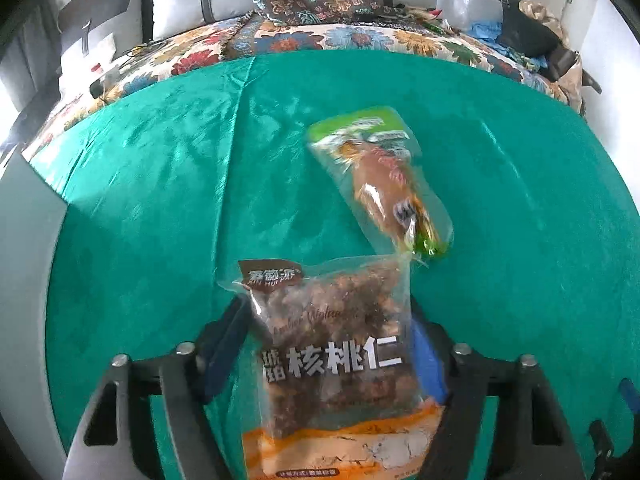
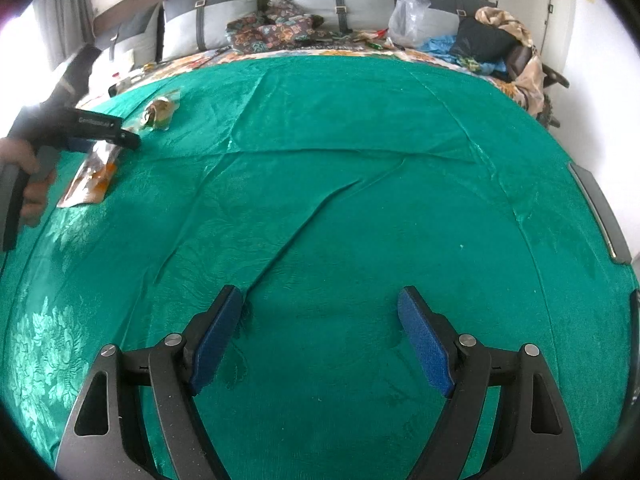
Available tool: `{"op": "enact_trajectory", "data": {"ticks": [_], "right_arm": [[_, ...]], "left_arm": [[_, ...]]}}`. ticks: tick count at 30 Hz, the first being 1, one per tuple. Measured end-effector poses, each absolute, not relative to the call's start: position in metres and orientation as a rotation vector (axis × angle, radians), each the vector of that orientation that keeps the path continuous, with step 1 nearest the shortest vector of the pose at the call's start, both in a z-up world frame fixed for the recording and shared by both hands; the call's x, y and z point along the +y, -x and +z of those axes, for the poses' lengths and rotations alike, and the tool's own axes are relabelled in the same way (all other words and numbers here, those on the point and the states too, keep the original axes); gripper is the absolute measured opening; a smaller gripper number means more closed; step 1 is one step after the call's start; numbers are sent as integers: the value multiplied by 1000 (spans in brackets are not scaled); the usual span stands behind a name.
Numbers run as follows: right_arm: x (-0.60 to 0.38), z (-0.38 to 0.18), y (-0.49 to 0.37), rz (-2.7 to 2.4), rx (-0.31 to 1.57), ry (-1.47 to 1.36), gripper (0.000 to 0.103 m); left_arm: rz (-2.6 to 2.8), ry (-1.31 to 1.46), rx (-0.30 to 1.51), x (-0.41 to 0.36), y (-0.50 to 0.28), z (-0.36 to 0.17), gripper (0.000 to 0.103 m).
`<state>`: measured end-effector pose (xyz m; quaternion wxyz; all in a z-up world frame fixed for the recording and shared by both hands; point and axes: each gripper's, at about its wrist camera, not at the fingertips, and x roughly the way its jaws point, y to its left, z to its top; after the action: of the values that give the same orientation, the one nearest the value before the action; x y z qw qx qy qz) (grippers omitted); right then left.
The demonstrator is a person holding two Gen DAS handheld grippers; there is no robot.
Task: Organize snacks
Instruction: 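Grasp the walnut kernel bag with the left tool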
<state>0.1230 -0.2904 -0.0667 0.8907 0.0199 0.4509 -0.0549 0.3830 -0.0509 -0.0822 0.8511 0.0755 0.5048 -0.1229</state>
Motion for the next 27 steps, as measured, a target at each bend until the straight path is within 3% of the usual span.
{"op": "enact_trajectory", "data": {"ticks": [12,19,27], "right_arm": [[-290,-67,-123,-114,936,-42,83],[-290,-66,-123,-113,936,-42,83],[-290,-66,-123,-113,936,-42,83]], "left_arm": [[-196,-177,1054,47,-240,-94,67],[-99,-67,959,86,-215,-108,102],[-92,-62,905,87,-210,-111,103]]}}
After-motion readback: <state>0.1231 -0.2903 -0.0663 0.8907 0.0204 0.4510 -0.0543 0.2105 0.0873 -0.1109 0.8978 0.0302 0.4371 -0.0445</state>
